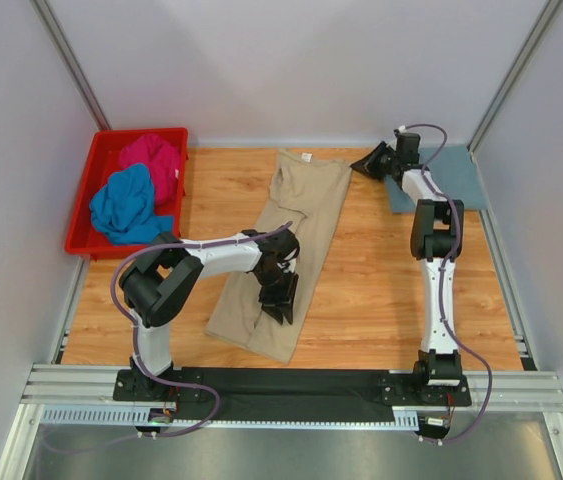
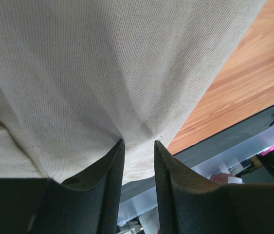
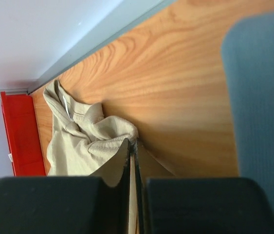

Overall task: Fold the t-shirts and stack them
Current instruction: Fold the tshirt

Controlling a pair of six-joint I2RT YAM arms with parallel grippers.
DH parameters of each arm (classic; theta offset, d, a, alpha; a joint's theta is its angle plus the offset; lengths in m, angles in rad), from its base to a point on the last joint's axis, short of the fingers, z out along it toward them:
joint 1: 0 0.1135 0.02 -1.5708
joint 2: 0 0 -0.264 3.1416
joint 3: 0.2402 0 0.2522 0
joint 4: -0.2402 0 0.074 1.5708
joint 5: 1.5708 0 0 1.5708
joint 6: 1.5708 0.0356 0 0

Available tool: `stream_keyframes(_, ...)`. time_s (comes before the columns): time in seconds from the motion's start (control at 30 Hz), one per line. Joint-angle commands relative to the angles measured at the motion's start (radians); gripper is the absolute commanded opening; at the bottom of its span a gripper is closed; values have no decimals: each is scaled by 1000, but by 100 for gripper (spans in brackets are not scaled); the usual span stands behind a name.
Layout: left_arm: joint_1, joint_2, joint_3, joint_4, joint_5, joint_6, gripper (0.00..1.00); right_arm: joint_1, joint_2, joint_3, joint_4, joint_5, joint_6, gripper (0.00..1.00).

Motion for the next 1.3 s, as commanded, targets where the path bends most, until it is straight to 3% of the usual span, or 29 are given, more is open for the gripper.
stream_keyframes(0.0,-5,16,10,55,23,-44,39,-6,70,120,18,21,3,2)
stream_keyframes(0.33,-6,72,171,95,123,-133,41,-40,167,247,88,38,77,6)
stream_keyframes(0.47,-8,39,221,77,145,-153,43,-52,160,258,61,16,76,16)
stream_keyframes(0.53,-8,-10,244,-4,117,-122,44,-57,102,211,-6,-13,59,28)
stream_keyframes(0.6,0,-70,243,-118,47,-63,46,-60,13,127,-66,-13,21,40)
stream_keyframes(0.7,53,-173,147,-152,39,-29,47,-60,-211,-112,-114,33,-39,57)
stream_keyframes(0.83,190,-268,48,-218,-51,43,49,-46,-481,-294,-395,104,-59,60)
stream_keyframes(0.97,358,-258,13,-336,-96,163,50,24,-739,-531,-642,231,-78,62)
stream_keyframes(1.13,541,-317,-111,-264,-61,195,50,245,-1053,-962,-639,274,-14,61)
stream_keyframes(1.27,547,-327,-185,-206,-29,220,51,408,-1176,-1171,-547,259,110,60)
